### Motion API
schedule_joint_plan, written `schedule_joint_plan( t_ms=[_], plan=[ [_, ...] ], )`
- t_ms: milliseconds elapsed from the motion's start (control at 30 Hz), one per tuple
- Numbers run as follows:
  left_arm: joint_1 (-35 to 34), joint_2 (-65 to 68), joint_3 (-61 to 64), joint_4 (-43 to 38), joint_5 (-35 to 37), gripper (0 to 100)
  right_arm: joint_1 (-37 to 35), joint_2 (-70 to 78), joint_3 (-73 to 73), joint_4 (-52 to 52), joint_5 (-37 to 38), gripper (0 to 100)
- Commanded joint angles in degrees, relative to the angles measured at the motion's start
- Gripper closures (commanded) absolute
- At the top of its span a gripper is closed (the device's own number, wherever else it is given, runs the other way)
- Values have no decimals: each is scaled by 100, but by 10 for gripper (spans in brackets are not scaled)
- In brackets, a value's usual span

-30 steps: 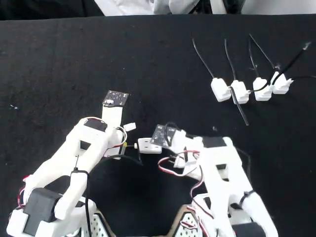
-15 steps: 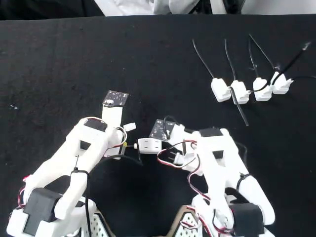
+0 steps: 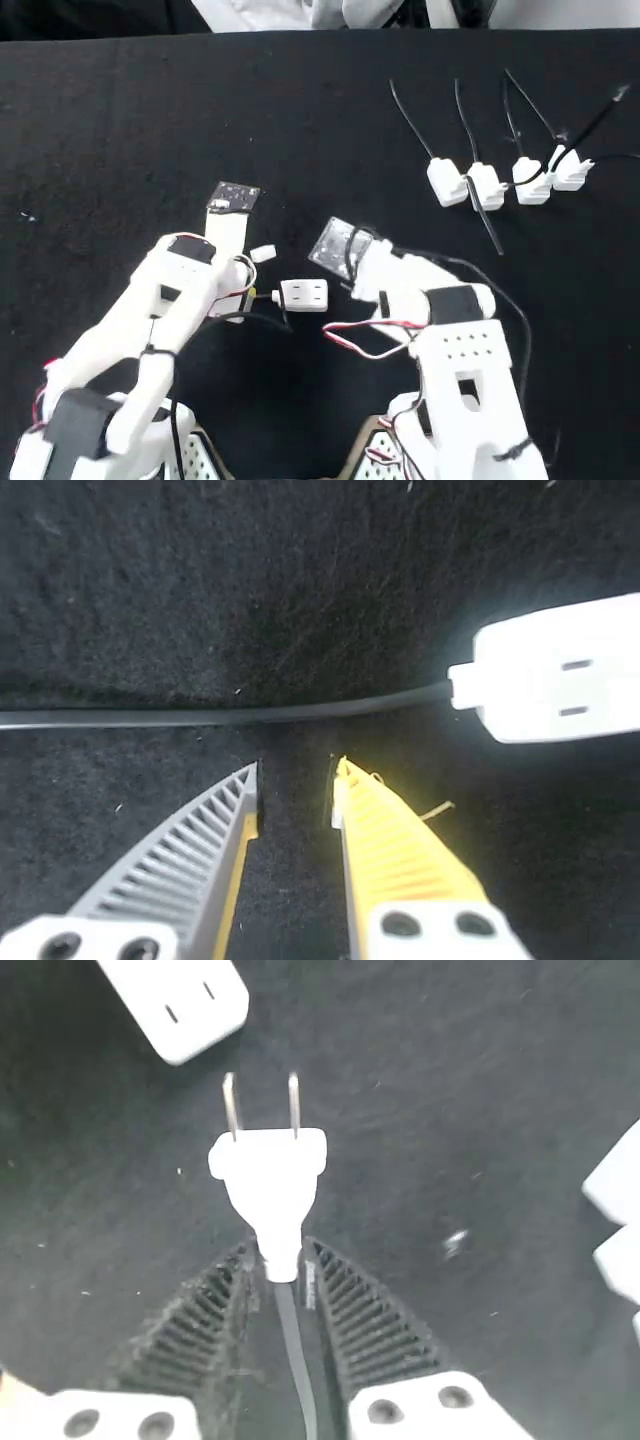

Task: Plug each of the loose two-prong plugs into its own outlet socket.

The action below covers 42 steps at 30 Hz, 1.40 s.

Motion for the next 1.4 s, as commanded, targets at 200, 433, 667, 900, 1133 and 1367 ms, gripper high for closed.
schedule_joint_plan(
  t_ms=[200,433,667,900,1133,1367],
  plan=[
    [-1244,-2303,497,-360,44,866,-1266,-224,-215,-1187,-1204,988],
    [-1244,-3895,1358,-914,897,866,-1925,-224,488,-2743,-2541,988],
    [-910,-5802,2290,-1248,1284,866,-1943,-224,1095,-3833,-3552,988],
    [-233,-8132,3231,-1213,1257,866,-1987,-215,1376,-4352,-3560,988],
    [145,-8044,3257,-1248,1248,866,-2514,-215,1455,-4431,-3560,988],
    [224,-8273,3231,-1231,1240,876,-2514,-207,1464,-4422,-3552,988]
  ],
)
